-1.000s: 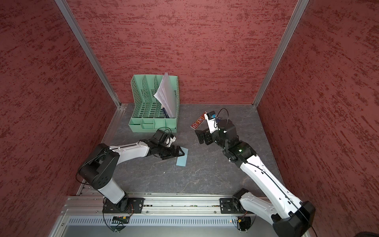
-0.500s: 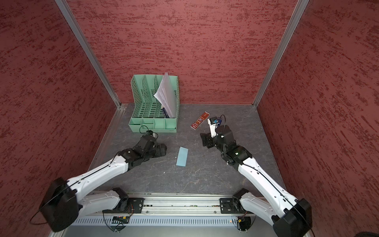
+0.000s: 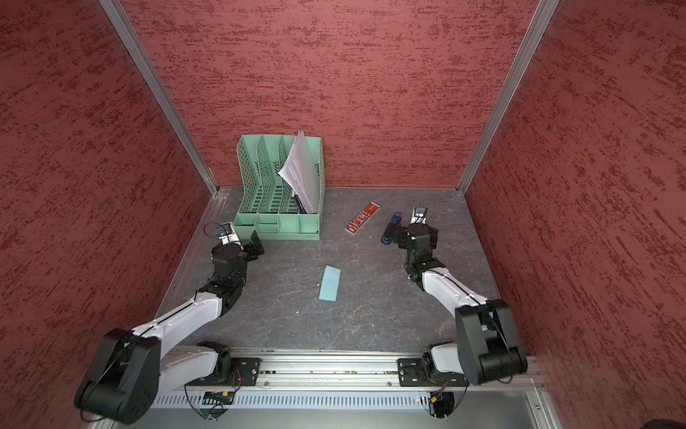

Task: Fold the square paper along the opposite sides
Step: Reset both arms

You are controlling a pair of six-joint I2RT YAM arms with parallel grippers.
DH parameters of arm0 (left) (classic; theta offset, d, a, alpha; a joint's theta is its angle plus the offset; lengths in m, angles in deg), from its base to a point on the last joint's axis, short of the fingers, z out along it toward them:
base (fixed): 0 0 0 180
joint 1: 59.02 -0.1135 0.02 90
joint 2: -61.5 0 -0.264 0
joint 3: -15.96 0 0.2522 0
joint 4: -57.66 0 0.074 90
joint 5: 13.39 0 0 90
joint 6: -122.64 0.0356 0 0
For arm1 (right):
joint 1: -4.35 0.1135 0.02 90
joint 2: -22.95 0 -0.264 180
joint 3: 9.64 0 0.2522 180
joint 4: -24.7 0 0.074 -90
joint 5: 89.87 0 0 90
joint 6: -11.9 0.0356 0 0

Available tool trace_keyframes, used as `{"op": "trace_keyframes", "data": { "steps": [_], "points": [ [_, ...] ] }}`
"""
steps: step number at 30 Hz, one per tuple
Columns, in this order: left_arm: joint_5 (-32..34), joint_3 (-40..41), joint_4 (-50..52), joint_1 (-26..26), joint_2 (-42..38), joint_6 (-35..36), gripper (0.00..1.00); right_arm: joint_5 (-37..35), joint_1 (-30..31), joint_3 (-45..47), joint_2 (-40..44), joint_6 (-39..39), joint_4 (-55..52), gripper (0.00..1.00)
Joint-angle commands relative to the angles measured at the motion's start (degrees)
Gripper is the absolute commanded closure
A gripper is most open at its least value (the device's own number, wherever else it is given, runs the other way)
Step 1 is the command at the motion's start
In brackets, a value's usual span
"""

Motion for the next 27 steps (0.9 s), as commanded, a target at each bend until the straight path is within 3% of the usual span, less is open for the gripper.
{"op": "trace_keyframes", "data": {
  "steps": [1, 3, 5, 10, 12, 15, 20, 23, 25, 27],
  "points": [
    [-6.7, 1.0, -16.0, -4.8, 3.2, 3.7, 0.0, 5.4, -1.3, 3.2, -0.6, -4.5, 16.5, 0.02],
    [-12.6, 2.2, -19.6, -7.8, 3.9, 4.3, 0.0, 6.6, -2.1, 4.6, 0.4, -4.7, 17.6, 0.02],
    [-16.2, 2.8, -20.2, -10.2, 3.9, 4.3, 0.0, 7.5, -2.2, 3.7, 2.4, -4.8, 10.9, 0.02],
    [-20.6, 4.7, -21.6, -13.0, 2.8, 3.0, 0.0, 6.8, -2.3, 9.6, 6.6, -5.5, 14.4, 0.02],
    [-21.8, 3.3, -16.3, -12.9, 1.8, 3.1, 0.0, 5.7, -2.5, 10.0, 5.3, -4.7, 12.2, 0.02],
    [-20.8, 3.7, -12.8, -12.2, 0.2, 3.7, 0.0, 6.0, -2.4, 13.3, 4.3, -1.8, 15.8, 0.02],
    [-21.4, 5.3, -14.2, -12.2, -0.5, 4.3, 0.0, 4.2, -3.3, 17.2, -0.6, -5.2, 31.5, 0.01],
    [-22.0, 7.6, -19.2, -11.8, 3.6, 4.9, 0.0, 7.0, -4.7, 17.5, -9.3, -4.8, 39.8, 0.02],
    [-21.0, 10.0, -30.1, -11.5, 10.3, 4.9, 0.0, 10.7, -6.8, 15.8, -8.1, -2.9, 33.7, 0.02],
    [-21.6, 8.4, -32.9, -10.8, 16.5, 6.2, 0.0, 12.6, -7.7, 15.7, -7.7, -2.4, 33.0, 0.02]
  ]
}}
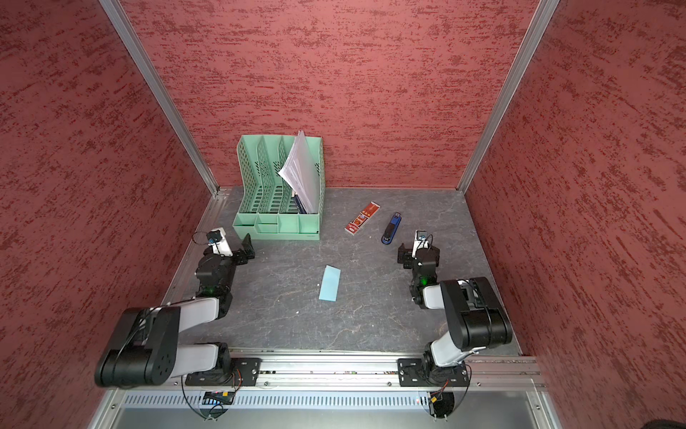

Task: Fold the square paper along the opposite sides
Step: Reset both arms

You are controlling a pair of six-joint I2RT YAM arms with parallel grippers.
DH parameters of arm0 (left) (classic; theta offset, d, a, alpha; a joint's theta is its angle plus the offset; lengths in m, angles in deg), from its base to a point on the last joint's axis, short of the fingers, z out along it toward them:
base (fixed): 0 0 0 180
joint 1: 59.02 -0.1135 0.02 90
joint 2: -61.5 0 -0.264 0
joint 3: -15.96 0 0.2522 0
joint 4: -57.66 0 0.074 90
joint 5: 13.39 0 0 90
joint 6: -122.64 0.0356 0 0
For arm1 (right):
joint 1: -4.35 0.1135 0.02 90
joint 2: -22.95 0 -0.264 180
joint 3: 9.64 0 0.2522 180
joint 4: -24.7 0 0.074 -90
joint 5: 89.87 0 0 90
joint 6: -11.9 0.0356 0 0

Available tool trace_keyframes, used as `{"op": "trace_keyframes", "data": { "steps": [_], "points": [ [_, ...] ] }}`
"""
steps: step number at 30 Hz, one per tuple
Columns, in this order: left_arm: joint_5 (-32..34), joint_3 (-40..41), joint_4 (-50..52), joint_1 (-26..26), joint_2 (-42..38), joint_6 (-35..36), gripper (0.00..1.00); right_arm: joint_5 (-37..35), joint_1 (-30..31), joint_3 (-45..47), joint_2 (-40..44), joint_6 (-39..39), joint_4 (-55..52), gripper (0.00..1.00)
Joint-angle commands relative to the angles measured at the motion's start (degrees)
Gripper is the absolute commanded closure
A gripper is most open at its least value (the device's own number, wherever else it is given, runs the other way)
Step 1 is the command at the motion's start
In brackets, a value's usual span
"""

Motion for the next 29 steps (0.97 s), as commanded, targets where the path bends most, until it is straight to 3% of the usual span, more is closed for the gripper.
{"op": "trace_keyframes", "data": {
  "steps": [1, 2, 3, 5, 29],
  "points": [
    [-0.6, -2.0, -7.6, 2.3, 8.4, 4.2, 0.0, 4.5, -1.9, -1.0, 0.4, 1.3, 5.0, 0.02],
    [1.3, -5.5, 1.4, 4.3, 7.5, 5.8, 0.0, 4.4, -1.8, -1.1, 0.8, 1.3, 4.3, 0.02],
    [-3.2, -6.4, 3.4, 1.0, 7.0, 3.1, 0.0, 4.4, -1.9, -0.9, 0.6, 1.2, 4.7, 0.02],
    [-0.3, -6.9, 4.4, 1.4, 7.1, 2.5, 0.0, 4.4, -1.8, -0.9, 0.9, 1.2, 4.5, 0.02],
    [-0.5, -6.8, 3.6, 1.4, 7.4, 2.5, 0.0, 4.4, -1.8, -0.8, 0.8, 1.1, 5.0, 0.01]
  ]
}}
